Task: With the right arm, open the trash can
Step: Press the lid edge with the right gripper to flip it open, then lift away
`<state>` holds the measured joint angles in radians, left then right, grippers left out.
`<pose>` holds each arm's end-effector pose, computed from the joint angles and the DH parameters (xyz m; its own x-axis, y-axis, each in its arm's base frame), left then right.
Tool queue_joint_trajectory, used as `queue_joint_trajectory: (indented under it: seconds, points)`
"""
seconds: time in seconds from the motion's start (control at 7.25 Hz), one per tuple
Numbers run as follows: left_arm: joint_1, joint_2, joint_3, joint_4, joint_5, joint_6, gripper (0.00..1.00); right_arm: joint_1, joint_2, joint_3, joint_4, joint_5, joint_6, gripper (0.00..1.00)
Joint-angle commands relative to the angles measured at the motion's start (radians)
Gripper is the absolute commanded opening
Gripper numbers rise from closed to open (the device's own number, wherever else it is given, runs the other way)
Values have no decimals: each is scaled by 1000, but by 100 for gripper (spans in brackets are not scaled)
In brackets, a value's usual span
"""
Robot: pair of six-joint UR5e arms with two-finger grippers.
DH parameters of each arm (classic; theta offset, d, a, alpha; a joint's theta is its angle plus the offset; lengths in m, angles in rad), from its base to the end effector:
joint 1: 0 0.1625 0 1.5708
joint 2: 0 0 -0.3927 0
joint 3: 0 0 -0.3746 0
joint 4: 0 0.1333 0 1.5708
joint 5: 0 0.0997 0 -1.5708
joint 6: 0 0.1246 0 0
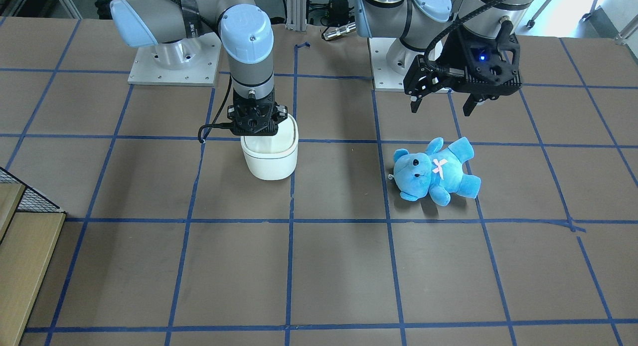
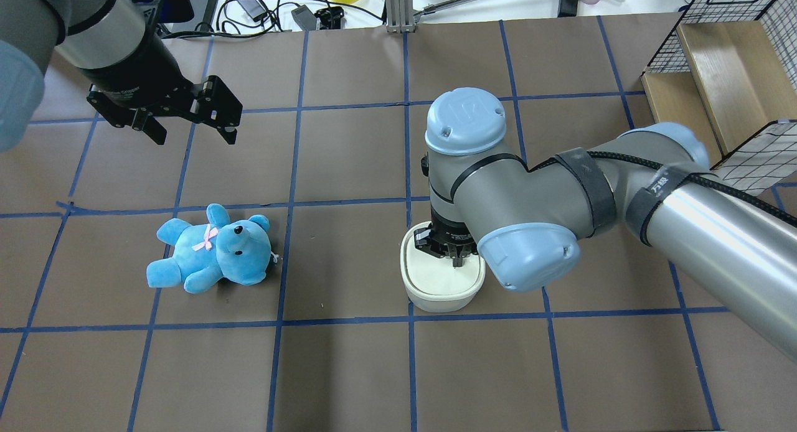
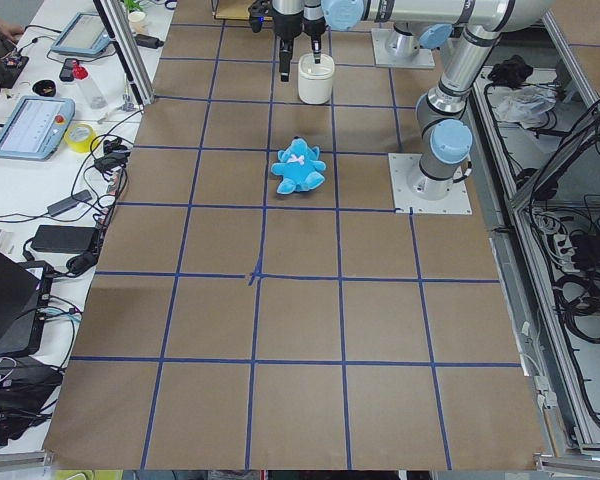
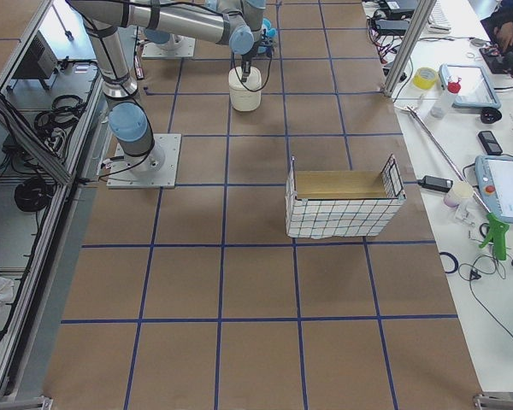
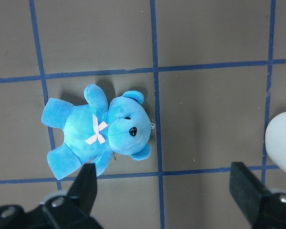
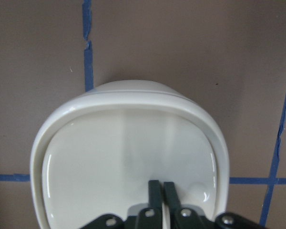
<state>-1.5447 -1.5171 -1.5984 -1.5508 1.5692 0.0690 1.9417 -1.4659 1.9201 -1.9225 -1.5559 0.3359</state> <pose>-0.1215 -0.4621 0.4445 -0.9991 0.0429 -0.0016 0.0429 0.9980 -0.0461 0.2942 -0.3836 0.2546 -0.9992 -0.0352 0.0197 -0.0330 0.9943 0.1015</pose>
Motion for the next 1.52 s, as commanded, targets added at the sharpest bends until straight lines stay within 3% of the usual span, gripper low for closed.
queue_joint_trajectory:
  seconds: [0.0, 0.28, 0.69, 1.38]
  points:
    - [0, 0, 0, 0, 0, 0, 100, -6, -43, -79, 44, 8, 9, 100]
    - [0, 0, 0, 0, 0, 0, 100, -33, -41, -304, 301, 13, -9, 100]
    - [0, 0, 0, 0, 0, 0, 100, -180, -44, -458, 326, 20, -126, 100]
    - [0, 0, 0, 0, 0, 0, 100, -237, -45, -475, 318, 23, -227, 100]
